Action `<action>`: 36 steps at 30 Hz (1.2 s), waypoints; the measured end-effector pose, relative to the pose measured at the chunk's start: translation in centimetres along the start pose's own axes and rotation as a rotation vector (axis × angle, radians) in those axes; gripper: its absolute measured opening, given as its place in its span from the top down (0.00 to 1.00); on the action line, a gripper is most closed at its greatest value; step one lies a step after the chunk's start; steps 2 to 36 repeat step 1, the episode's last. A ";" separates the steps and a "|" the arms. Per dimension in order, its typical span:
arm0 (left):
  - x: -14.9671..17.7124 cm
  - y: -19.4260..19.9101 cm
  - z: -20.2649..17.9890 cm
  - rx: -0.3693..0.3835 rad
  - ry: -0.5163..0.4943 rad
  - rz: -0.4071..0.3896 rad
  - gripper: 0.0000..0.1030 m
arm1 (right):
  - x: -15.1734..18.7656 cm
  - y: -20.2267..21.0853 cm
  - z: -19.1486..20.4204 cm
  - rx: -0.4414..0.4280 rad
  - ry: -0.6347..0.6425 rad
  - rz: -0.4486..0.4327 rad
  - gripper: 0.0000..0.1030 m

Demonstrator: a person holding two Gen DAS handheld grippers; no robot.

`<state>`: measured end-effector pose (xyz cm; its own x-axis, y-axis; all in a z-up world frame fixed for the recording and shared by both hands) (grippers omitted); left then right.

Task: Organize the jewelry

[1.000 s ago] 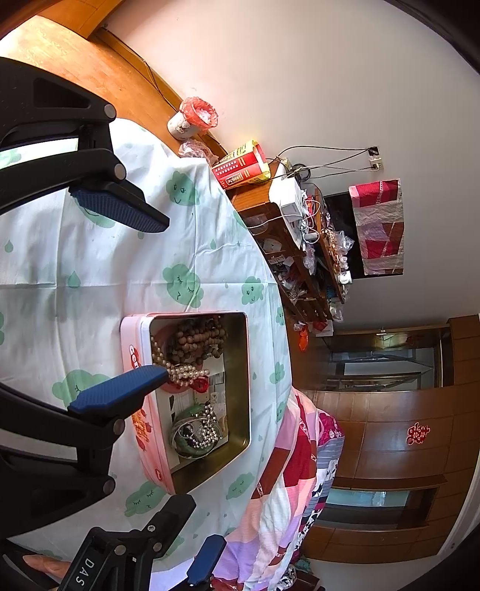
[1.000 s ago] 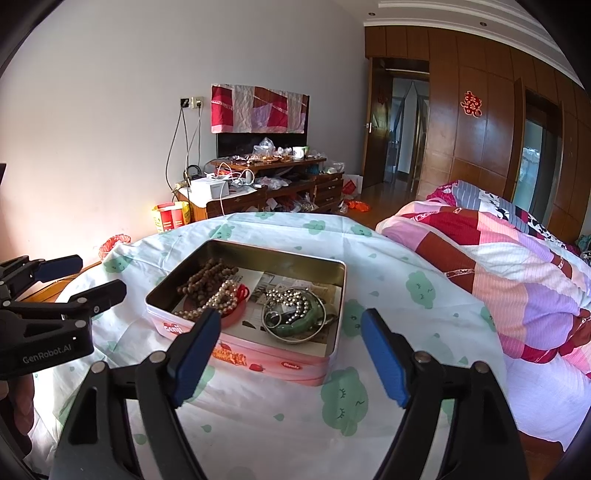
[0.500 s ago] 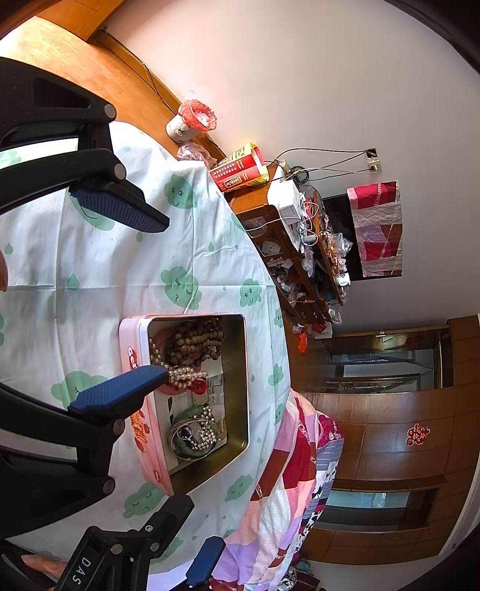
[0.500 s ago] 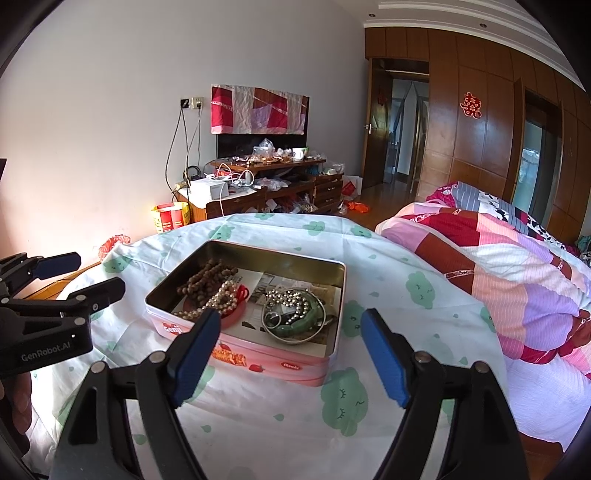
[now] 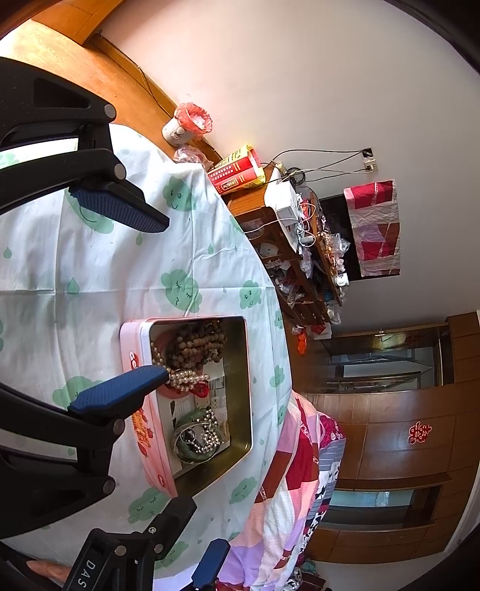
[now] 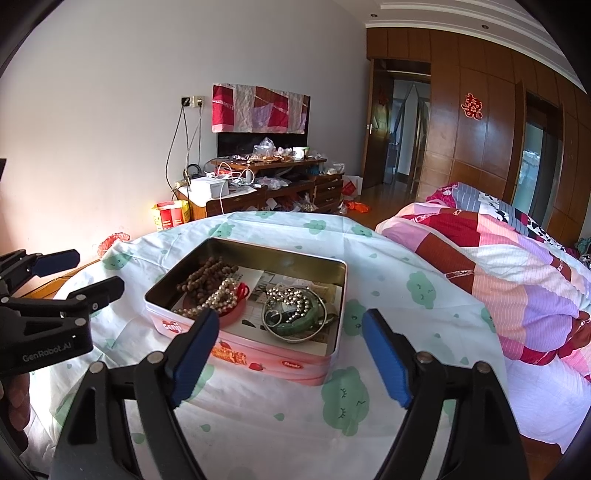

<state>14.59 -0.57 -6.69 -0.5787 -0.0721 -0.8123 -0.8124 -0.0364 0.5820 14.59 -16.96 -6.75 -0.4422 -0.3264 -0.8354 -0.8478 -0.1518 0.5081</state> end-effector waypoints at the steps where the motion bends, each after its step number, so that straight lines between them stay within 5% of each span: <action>1: 0.0 0.0 0.0 -0.003 -0.004 -0.001 0.28 | 0.1 -0.1 0.0 0.002 0.000 0.001 0.19; 36: 0.0 0.0 0.0 -0.003 -0.004 -0.001 0.28 | 0.1 -0.1 0.0 0.002 0.000 0.001 0.19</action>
Point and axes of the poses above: each gripper's, at about its wrist camera, not at the fingertips, and y roughly against the way its jaws point, z to its left, x to its underside, the point moved 9 cm from there along -y, roughly the way its jaws point, and after that the axes turned 10 degrees about y, right-handed, at the moved point
